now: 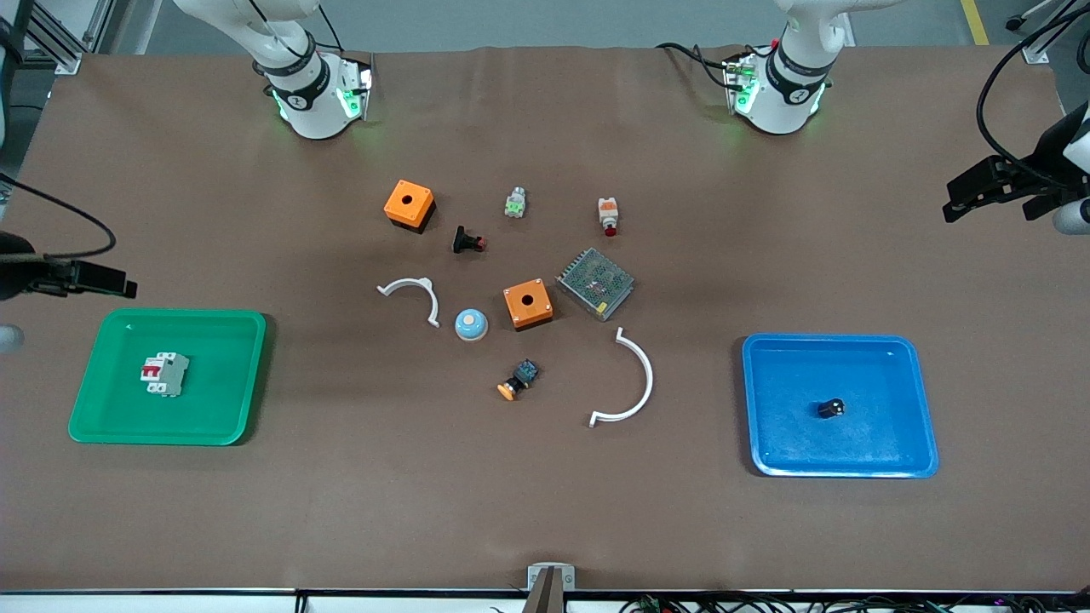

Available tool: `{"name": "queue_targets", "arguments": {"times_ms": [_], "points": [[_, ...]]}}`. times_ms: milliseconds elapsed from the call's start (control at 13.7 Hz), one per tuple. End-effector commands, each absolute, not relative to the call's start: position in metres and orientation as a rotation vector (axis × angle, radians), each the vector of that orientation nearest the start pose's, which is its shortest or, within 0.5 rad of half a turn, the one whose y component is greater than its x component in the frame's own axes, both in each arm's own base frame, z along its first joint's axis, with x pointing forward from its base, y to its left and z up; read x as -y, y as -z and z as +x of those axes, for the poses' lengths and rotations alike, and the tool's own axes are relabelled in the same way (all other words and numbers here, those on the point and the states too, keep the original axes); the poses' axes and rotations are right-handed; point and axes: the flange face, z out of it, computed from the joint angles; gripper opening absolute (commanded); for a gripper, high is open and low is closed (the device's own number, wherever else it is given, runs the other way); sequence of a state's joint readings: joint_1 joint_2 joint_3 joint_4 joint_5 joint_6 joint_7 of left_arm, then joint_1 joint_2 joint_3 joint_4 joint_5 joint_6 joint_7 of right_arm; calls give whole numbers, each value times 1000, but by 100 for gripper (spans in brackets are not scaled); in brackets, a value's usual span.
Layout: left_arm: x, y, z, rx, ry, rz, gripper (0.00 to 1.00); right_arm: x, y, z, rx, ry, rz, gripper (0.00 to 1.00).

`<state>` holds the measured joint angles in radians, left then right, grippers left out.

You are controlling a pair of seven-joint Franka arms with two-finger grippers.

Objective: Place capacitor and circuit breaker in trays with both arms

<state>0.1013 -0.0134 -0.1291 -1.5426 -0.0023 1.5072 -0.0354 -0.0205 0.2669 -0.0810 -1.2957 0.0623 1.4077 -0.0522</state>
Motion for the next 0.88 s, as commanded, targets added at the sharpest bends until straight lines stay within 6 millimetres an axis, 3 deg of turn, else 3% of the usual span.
{"name": "queue_targets", "arguments": {"times_ms": [0,146,366,659,805], "points": [[22,-638,525,7,-40,-3151,100,38,-605,574,-27,-205,-3083,100],[35,-639,524,-27,-38,-3149,100,39,-611,557,-5,-166,-3082,100],[39,-638,518,-19,-41,-3145,100,42,-616,540,92,-111,-3102,100],[51,-639,517,-26,-37,-3142,100,43,-636,526,93,-66,-3105,100],[52,-639,517,7,-34,-3142,100,43,-637,527,93,-54,-3106,100]]}}
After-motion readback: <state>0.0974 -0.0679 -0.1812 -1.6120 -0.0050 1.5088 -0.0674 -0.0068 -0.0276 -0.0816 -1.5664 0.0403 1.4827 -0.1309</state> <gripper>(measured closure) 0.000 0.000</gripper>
